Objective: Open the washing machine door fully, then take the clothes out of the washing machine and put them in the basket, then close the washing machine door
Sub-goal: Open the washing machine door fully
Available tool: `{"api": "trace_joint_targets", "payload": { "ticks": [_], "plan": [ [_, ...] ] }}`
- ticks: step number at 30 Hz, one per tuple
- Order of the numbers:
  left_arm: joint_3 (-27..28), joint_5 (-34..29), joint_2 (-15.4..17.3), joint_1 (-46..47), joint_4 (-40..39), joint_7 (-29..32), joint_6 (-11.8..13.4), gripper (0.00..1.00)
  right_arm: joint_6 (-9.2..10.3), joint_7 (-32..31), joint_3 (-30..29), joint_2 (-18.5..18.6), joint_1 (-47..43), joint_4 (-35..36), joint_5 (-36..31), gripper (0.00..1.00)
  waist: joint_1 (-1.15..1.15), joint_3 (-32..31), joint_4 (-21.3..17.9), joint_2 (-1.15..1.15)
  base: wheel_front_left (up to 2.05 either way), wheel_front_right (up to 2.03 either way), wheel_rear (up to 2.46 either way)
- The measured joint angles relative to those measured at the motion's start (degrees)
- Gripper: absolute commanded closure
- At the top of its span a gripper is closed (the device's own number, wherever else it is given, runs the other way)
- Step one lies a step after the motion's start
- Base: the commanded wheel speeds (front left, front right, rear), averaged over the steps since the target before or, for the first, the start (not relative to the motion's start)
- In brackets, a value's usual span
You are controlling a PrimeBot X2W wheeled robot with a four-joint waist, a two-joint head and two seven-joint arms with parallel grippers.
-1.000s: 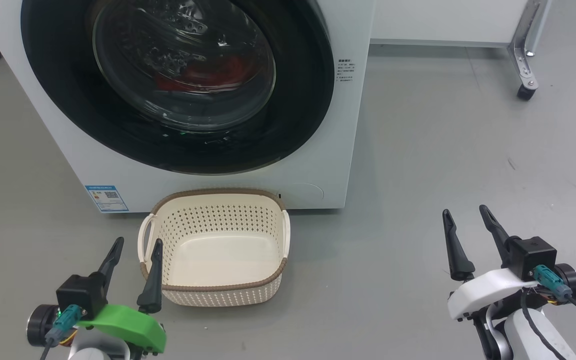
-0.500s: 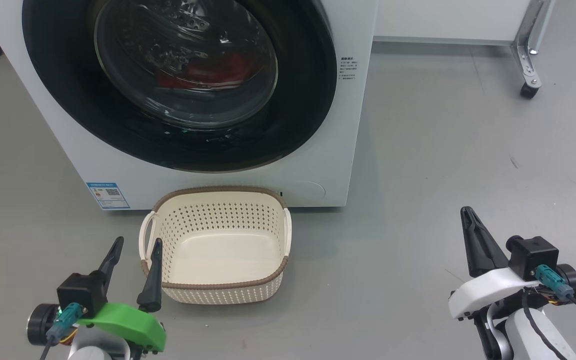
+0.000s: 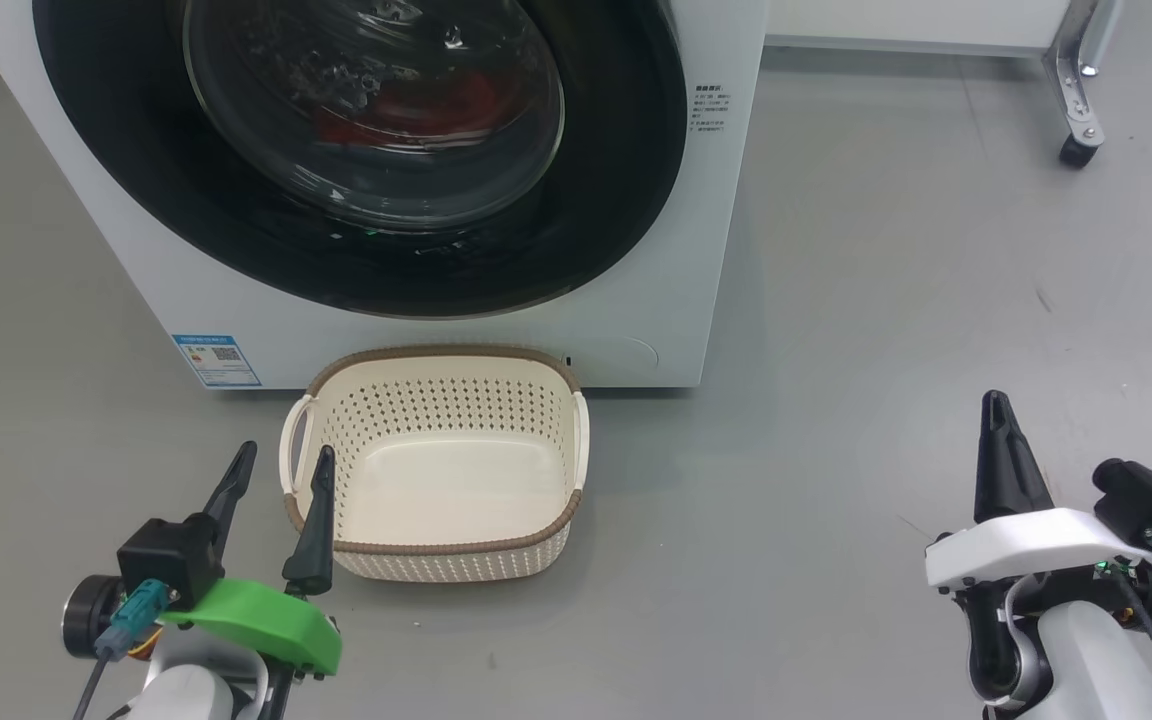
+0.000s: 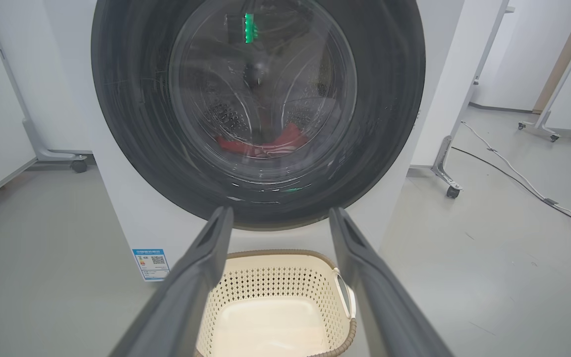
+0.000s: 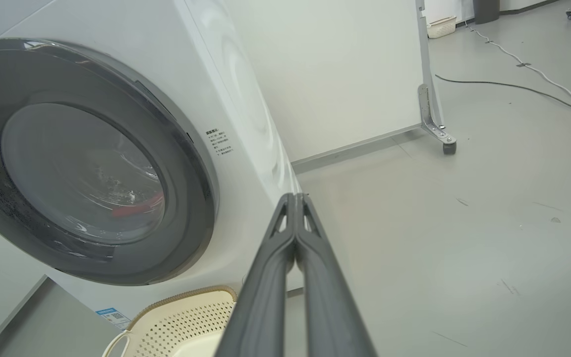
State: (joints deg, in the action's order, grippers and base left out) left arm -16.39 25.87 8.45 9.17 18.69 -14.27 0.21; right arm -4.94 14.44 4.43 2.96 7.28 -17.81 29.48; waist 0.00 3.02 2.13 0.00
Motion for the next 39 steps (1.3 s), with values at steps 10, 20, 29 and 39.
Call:
{"api": "trace_joint_targets", "payload": {
  "ticks": [10,20,29,39],
  "plan": [
    [-0.2,0.2,-0.3,2.1,-1.9,0.0,-0.1,0.00,-1.56,-2.3,-5.3,-0.6,4.9,-0.5,21.5,1.00,0.00,3.9,0.9,0.00,0.00,0.00,0.00],
    [-0.4,-0.3,-0.3,5.7,-3.9,0.0,-0.4,0.00,-1.72,-11.6,-7.5,-0.4,15.0,-0.5,47.8,1.00,0.00,9.3,2.1,0.00,0.00,0.00,0.00],
    [-1.0,-0.7,-0.7,10.2,-5.5,0.0,-0.9,0.00,-1.62,-20.8,-9.3,-0.1,24.9,-1.7,58.2,1.00,0.00,14.7,3.7,0.00,0.00,0.00,0.00],
    [-0.8,-0.7,-2.0,14.0,-6.6,0.0,-1.1,0.00,1.69,-27.9,-8.5,0.7,38.2,-3.8,60.8,1.00,0.00,20.7,5.8,0.00,0.00,0.00,0.00]
  ]
}}
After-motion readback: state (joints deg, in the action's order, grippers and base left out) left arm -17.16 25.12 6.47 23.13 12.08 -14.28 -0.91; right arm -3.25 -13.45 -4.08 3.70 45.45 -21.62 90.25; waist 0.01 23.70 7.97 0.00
